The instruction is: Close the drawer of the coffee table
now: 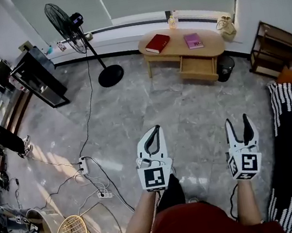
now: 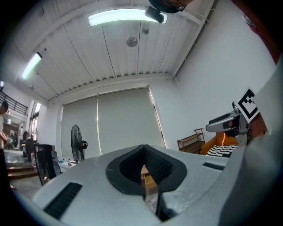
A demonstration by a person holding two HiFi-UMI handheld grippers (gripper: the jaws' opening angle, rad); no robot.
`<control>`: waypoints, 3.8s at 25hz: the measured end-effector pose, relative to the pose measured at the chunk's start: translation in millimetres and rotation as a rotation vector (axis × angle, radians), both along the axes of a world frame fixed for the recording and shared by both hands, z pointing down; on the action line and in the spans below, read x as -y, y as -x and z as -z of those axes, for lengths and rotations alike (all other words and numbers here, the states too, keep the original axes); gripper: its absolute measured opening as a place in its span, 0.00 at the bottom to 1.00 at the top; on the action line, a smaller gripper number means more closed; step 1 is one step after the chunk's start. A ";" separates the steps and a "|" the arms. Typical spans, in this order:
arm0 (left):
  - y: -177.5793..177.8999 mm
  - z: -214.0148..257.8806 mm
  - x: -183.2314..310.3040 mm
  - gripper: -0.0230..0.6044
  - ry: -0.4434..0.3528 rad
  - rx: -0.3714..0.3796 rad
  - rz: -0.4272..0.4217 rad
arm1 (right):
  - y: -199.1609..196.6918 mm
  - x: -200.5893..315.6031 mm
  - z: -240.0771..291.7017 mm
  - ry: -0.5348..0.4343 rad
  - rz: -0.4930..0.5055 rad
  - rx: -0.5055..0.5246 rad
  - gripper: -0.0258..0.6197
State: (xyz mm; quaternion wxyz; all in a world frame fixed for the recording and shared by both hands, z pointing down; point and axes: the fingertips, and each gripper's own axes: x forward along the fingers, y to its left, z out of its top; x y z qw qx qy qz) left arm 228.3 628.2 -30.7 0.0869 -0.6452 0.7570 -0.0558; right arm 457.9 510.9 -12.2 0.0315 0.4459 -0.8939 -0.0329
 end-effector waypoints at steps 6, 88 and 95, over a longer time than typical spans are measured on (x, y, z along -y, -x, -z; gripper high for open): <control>72.5 -5.4 52.1 0.04 0.023 -0.051 -0.017 | 75.9 50.9 3.2 0.004 -0.011 -0.038 0.42; 377.7 -44.7 727.3 0.04 -0.007 -0.026 -0.588 | 349.5 594.5 -44.8 0.065 -0.535 -0.077 0.42; 359.6 -39.5 728.9 0.05 -0.021 -0.046 -0.568 | 331.6 604.7 -37.4 0.051 -0.521 -0.068 0.42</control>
